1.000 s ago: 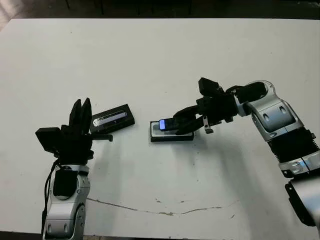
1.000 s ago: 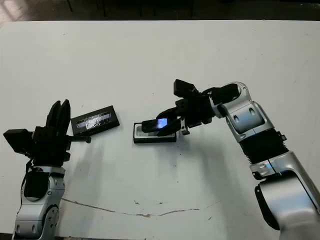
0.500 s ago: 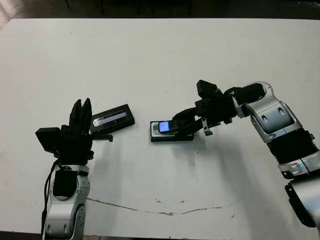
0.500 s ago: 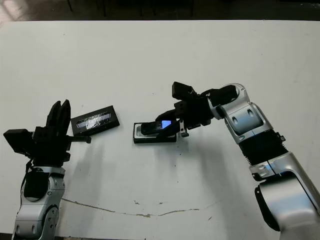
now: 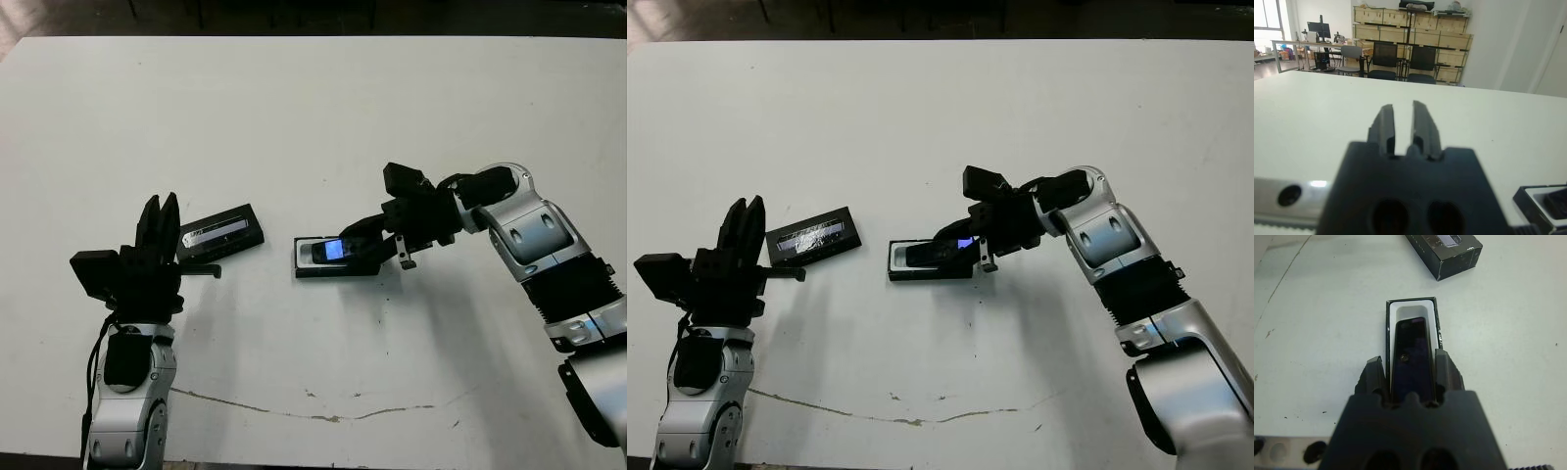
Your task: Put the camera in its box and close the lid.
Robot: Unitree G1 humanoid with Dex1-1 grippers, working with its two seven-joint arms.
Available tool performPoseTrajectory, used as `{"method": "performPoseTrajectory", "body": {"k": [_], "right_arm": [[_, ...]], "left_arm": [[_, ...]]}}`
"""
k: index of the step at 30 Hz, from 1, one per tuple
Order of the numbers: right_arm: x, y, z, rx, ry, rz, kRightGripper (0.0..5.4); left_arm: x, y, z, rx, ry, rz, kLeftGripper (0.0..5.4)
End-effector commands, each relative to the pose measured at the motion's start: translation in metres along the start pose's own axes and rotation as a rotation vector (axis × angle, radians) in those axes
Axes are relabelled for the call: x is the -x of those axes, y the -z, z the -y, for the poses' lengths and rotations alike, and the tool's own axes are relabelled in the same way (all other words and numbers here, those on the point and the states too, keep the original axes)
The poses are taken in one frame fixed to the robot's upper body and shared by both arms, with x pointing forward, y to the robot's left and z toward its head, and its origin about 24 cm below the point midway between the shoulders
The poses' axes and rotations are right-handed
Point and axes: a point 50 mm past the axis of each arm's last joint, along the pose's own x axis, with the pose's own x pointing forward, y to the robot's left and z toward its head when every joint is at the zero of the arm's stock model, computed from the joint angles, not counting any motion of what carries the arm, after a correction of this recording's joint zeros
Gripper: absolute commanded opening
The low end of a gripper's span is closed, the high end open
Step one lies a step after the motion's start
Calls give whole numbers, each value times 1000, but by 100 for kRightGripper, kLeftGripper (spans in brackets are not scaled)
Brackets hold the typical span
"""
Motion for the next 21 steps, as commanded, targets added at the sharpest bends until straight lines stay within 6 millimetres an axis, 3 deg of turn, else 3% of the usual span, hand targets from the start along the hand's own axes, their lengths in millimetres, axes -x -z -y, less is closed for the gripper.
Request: {"method": "performPoseTrajectory", "body": {"k": [1,21], "right_arm": [[-6,7,-4,-13,-28,-29,48],[-23,-2,-5,31,-57,-67,48]], "left_arm": [[5,5,-2,-4,-10,-30,0],[8,6,-1,0,-13,-41,0]]}}
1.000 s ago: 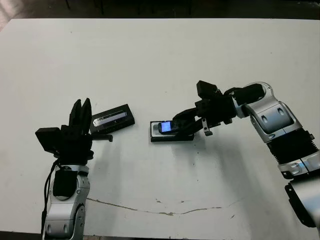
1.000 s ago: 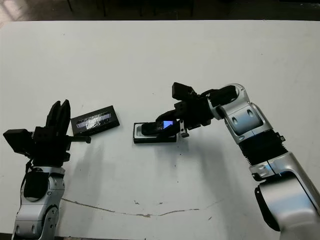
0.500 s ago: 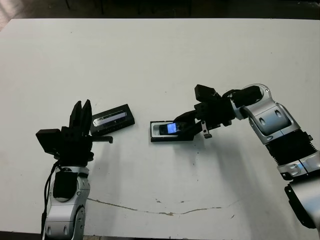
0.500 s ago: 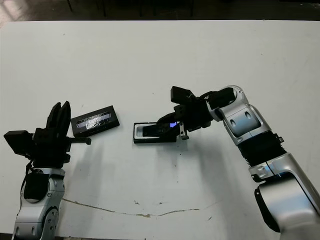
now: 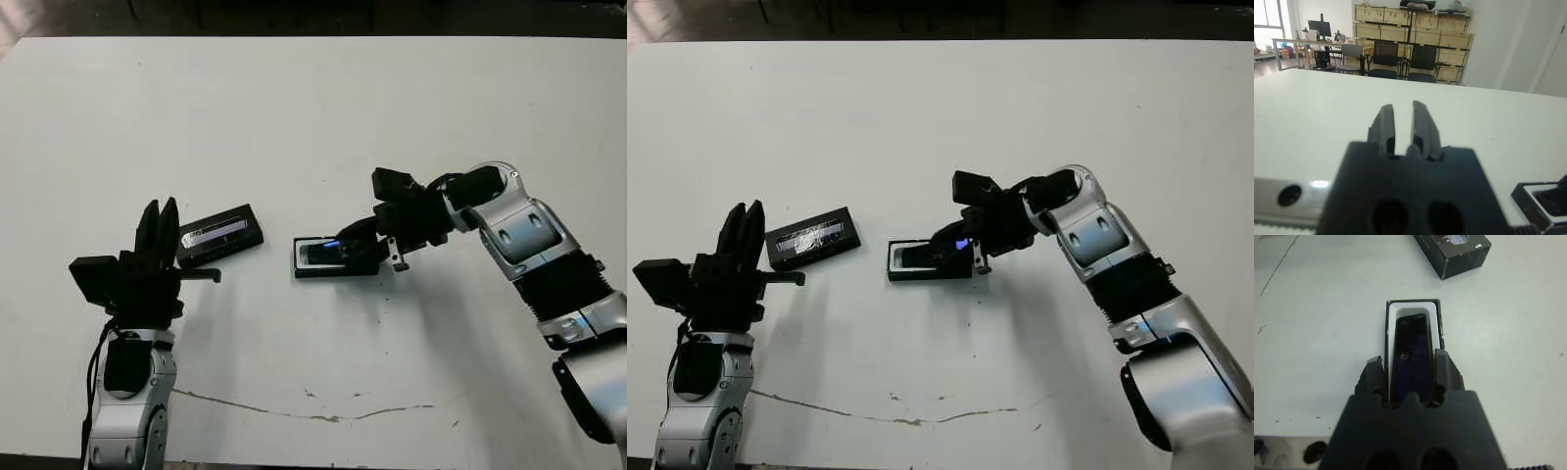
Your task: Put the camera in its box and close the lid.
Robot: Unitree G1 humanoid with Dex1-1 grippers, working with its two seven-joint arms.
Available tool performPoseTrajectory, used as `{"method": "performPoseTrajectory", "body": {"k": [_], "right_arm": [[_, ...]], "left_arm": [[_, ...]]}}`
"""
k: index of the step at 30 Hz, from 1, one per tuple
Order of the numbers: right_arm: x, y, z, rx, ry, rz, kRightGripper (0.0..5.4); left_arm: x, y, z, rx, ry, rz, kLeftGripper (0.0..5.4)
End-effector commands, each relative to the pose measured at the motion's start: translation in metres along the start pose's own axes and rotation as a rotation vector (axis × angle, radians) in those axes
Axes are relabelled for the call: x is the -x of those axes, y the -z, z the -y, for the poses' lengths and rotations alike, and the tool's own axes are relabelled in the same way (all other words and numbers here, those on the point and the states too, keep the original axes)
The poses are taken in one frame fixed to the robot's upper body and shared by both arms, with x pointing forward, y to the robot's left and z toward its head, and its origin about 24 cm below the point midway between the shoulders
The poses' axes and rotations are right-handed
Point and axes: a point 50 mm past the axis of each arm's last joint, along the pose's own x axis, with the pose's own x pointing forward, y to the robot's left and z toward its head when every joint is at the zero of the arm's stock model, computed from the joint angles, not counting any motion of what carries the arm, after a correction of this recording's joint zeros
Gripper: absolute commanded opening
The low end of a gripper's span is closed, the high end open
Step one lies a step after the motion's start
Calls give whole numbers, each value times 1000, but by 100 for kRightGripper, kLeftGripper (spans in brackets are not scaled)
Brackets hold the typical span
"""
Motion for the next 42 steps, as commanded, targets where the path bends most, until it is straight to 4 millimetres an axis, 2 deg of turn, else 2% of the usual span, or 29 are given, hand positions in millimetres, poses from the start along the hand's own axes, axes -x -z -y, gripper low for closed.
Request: {"method": "performPoseTrajectory", "body": {"k": [1,11,19,27,34,42], "right_arm": [[-12,4,-5,-13,-39,-28,48],[-24,1,-8,-1,-50,-36,48],[-31,10,-12,-64,-36,-10,48],[-23,14,-14,-71,22,94,212],[-15,20,-12,-10,8,87,362],[2,22,-12,5,130,137,537]], "left_arm": [[4,6,-1,-1,-9,-37,0],[5,6,-2,-13,-13,-25,0],[4,6,-4,-3,-12,-28,0],[3,5,-3,-10,-11,-28,0],[3,4,-2,2,-13,-21,0],[4,5,-3,-1,-10,-24,0]]}}
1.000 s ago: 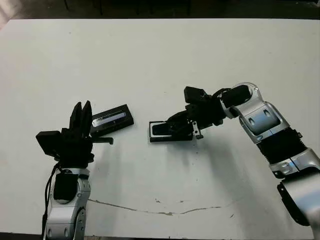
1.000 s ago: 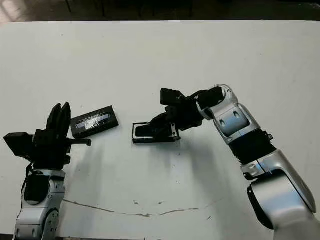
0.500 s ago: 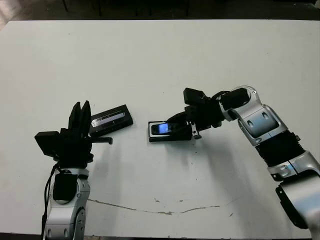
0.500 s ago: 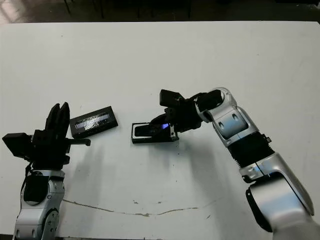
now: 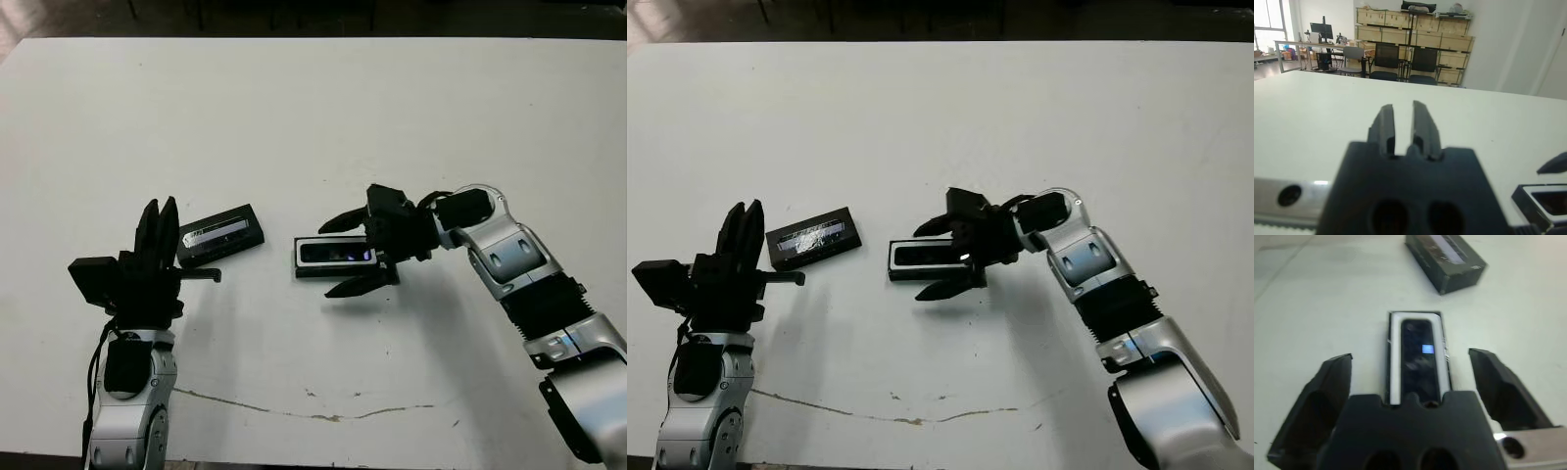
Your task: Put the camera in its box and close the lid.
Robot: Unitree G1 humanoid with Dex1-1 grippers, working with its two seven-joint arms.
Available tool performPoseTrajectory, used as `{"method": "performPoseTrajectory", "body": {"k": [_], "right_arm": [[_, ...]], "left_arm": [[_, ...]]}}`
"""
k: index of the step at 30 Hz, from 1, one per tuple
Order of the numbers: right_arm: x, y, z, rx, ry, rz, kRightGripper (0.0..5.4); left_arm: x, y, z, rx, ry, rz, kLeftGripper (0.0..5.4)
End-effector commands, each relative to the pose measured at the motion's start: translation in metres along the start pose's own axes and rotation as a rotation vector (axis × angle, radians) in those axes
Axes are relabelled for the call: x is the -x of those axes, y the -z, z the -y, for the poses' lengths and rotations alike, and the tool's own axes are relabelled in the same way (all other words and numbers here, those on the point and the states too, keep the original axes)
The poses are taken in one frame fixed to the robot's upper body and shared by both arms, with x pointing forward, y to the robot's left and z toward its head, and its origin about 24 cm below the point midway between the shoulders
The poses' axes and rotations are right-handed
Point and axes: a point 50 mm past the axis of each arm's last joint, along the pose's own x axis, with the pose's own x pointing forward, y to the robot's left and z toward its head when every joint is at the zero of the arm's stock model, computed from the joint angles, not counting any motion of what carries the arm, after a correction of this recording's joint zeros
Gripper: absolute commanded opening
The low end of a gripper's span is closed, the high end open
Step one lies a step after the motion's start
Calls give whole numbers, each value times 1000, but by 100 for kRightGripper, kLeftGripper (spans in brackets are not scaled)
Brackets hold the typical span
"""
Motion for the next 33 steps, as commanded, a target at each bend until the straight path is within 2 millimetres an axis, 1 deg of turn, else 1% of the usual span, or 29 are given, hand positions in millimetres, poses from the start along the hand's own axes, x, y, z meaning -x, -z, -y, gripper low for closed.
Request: {"method": "performPoseTrajectory", "body": {"k": [1,11,16,18,20,22,26,29,31,33], "right_arm": [[10,4,-2,-29,32,15,539],[43,-14,3,-84,175,154,539],[63,-15,-1,-193,366,201,539],[71,-12,-6,-216,451,236,519],[79,-7,-13,-213,528,270,483],[85,-3,-18,-209,585,298,435],[96,11,-29,-226,727,378,344],[103,18,-34,-250,776,387,278],[106,23,-37,-246,785,402,232],[106,27,-37,-259,779,420,187]], "left_arm": [[4,6,-3,-4,-5,-35,0],[4,6,-4,-7,-6,-37,0],[4,5,-6,-11,-13,-36,0],[4,3,-9,-19,-18,-30,0],[3,-2,-14,-39,-7,-10,0],[2,-8,-20,-60,5,12,0],[-6,-30,-37,-157,78,79,0],[-15,-52,-52,-288,235,69,0],[-25,-68,-61,-373,380,26,24],[-34,-81,-66,-416,482,-22,62]]}}
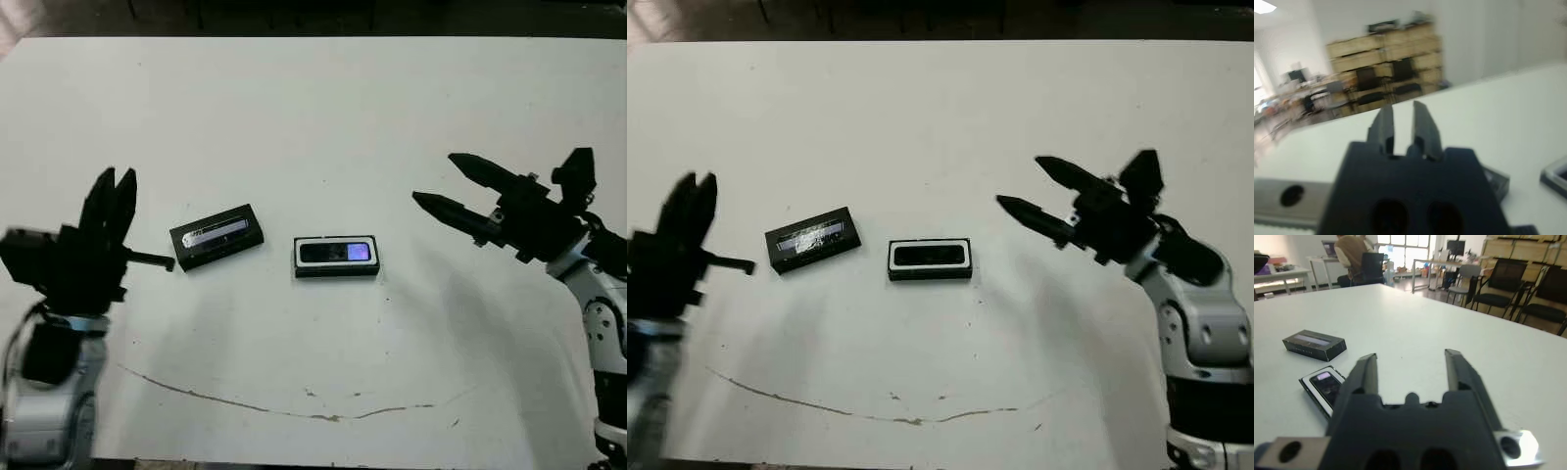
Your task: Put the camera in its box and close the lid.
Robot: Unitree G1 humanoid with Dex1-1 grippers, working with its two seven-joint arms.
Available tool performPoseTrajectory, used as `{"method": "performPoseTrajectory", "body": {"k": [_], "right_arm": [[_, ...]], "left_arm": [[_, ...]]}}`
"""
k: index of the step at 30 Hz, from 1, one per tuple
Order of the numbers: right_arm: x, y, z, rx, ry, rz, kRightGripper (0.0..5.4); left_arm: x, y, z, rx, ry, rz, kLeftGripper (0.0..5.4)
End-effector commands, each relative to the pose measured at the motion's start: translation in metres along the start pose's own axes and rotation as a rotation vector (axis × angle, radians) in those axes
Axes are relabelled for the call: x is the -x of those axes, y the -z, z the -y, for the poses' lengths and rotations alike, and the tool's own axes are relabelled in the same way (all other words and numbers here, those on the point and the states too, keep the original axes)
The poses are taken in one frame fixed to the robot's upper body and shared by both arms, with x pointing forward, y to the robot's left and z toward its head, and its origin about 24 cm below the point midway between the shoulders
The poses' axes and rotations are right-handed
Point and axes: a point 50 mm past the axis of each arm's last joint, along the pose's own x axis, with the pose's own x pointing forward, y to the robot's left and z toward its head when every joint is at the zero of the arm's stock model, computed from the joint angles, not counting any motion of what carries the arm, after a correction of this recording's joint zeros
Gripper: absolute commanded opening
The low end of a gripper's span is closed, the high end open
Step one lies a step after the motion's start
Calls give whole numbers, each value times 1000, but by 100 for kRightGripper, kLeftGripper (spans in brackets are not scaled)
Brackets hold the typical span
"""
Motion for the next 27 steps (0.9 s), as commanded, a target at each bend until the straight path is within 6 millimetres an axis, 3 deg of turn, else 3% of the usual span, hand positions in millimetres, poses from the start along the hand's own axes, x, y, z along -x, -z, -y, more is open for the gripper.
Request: {"method": "performPoseTrajectory", "body": {"k": [1,8,14,20,27], "right_arm": [[6,10,2,-38,7,-3,166],[6,13,2,-44,28,-17,4],[7,16,5,-44,43,-35,0],[6,20,6,-54,41,-41,0],[5,22,8,-50,43,-54,0]], "left_arm": [[-9,-11,-18,-57,169,-76,83],[-48,-1,-29,-36,460,-122,251],[-71,12,-22,58,704,-203,397],[-80,27,-16,158,843,-229,537],[-76,44,-6,233,932,-270,537]]}}
